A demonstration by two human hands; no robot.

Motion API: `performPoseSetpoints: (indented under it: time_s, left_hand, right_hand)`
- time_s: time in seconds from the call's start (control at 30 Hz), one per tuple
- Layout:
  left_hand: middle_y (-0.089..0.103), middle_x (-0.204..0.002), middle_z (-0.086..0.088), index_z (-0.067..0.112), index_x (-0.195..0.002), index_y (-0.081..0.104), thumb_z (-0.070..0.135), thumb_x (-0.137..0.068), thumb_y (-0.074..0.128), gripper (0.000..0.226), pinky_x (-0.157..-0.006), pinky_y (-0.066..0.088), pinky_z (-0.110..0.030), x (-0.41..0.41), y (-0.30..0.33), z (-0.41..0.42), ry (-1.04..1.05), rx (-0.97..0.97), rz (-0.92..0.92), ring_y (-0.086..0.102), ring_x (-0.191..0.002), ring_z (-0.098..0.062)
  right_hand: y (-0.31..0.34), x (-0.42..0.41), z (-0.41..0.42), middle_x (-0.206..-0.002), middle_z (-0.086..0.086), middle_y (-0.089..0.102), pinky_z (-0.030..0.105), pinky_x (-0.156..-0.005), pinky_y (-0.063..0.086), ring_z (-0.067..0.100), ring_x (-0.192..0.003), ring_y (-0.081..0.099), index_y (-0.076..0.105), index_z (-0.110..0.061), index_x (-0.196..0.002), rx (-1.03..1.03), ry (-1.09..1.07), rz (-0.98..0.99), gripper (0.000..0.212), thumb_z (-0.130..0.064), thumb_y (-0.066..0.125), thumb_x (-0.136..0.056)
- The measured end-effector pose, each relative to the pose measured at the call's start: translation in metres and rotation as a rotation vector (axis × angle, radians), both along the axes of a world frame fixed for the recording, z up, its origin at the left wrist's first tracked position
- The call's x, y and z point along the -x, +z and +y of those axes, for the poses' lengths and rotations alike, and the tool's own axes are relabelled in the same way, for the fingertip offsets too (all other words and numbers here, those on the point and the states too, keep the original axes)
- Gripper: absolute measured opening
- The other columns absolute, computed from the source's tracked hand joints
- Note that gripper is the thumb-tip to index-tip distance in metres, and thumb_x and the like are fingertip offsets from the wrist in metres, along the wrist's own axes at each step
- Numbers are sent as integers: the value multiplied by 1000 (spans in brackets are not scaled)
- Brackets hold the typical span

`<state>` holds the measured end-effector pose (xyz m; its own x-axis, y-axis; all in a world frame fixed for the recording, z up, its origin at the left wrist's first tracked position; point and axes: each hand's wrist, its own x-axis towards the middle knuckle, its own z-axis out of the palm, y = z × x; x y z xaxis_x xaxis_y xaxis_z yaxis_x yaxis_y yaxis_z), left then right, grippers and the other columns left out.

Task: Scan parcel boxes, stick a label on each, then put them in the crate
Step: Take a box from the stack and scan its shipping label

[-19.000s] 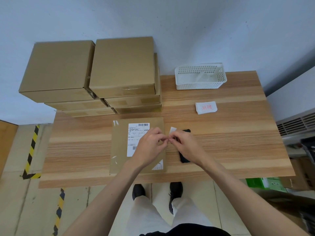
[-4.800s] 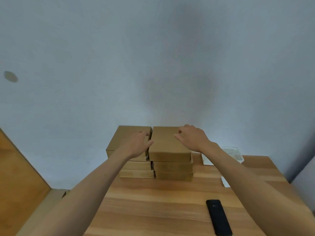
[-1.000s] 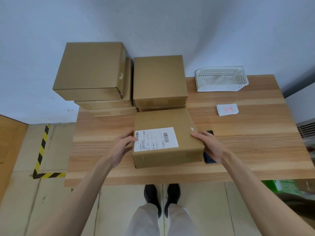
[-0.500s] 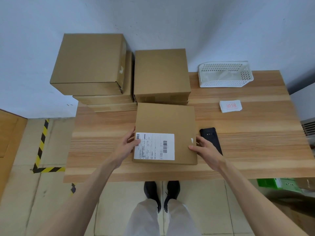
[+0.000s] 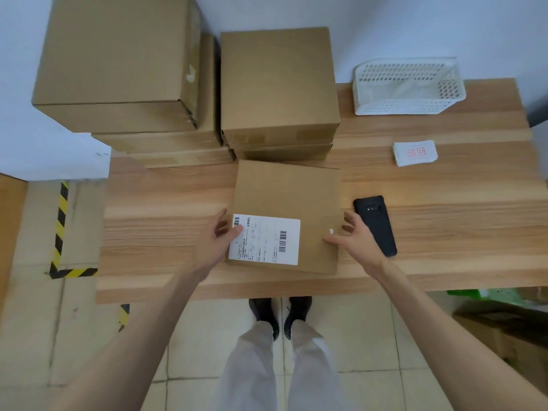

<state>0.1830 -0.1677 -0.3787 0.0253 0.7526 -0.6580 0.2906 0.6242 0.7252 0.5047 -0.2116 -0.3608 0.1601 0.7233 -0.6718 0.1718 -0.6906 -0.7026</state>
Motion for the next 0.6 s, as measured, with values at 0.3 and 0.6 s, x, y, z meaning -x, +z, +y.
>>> performPoseSetpoints:
  time_s: [0.3,0.6]
  left_hand:
    - [74,-96,-9,10,-108,66,73,-75,72,71,-59,63,-41,-19,21,-75,212,321,171,73,-86,-23]
    - [74,-110,-2,16,-118,69,37,-89,77,37,-63,64,-46,-32,4,-42,398,198,-4,73,-96,-24]
  right_hand:
    - [19,-1,100,-156,5,42,44,-115,36,27,-141,40,33,-18,-155,-223,479,-535,76,-40,70,-92]
    - [0,-10,80,-134,13,49,49,-107,39,33,-130,39,47,-24,-146,-135,508,-693,68,-55,67,-89]
